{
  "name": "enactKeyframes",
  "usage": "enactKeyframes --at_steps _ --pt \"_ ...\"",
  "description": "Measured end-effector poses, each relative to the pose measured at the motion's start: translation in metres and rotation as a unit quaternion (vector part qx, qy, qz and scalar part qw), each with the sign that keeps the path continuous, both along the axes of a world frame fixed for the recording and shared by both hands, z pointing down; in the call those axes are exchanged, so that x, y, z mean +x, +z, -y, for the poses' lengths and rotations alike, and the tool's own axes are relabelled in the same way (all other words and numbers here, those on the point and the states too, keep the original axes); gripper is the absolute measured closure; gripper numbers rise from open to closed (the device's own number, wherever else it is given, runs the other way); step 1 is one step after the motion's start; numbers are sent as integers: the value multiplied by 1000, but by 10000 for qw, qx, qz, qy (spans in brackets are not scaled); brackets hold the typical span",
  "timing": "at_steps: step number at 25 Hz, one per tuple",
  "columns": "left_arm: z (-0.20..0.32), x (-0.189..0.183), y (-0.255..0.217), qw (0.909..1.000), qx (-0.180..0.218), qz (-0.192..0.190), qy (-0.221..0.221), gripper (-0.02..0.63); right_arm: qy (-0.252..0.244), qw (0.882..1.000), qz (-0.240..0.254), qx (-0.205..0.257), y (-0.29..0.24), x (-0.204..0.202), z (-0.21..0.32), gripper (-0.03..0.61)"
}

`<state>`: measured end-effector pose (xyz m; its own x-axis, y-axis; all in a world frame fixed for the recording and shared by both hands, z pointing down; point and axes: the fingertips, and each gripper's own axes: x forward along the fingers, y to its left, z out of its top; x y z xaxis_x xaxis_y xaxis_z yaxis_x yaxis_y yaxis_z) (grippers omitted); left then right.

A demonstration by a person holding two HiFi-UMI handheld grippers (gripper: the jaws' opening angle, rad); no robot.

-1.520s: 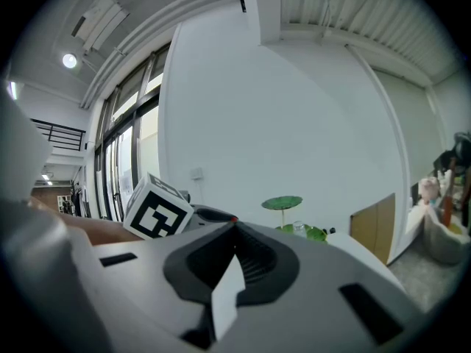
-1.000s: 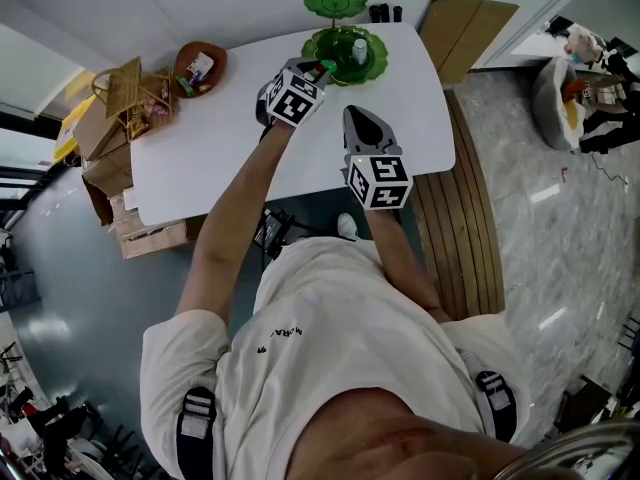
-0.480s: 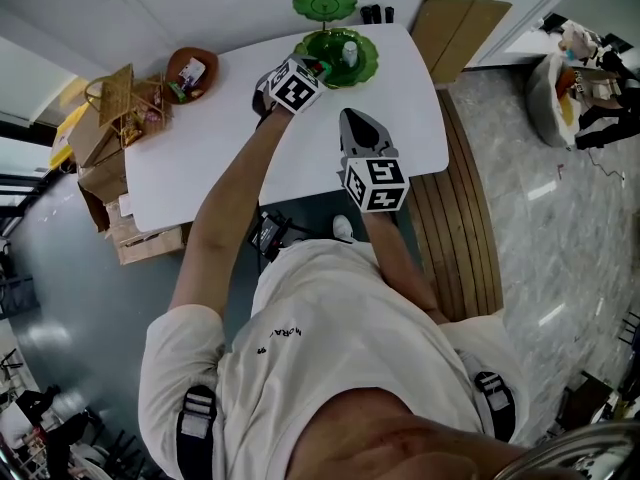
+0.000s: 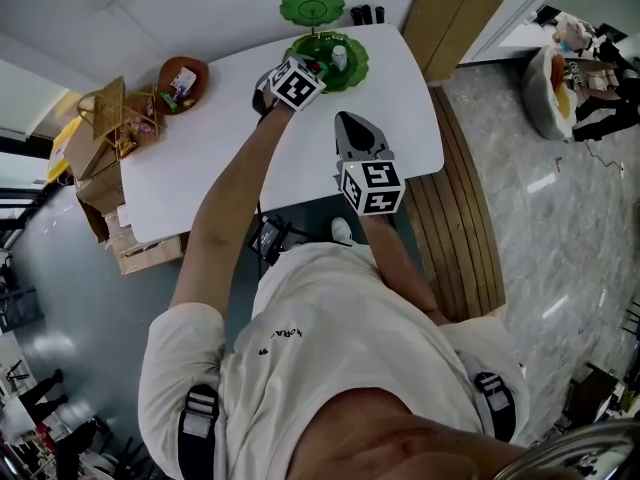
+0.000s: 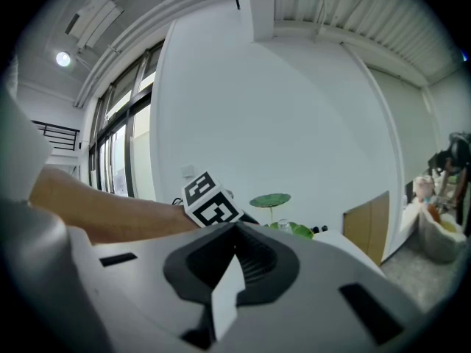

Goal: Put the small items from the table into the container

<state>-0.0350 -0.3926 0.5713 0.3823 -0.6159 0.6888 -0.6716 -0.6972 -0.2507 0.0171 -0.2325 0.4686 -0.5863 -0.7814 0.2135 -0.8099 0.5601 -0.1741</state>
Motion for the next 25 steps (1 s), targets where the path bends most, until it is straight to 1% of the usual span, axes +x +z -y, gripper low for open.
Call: enactKeyframes --at_steps 14,25 --pt "12 16 5 9993 -299 95 217 525 96 10000 -14 -7 1 15 9 574" --pt "17 18 4 9995 -250 99 157 526 165 9999 0 -35 4 22 10 574"
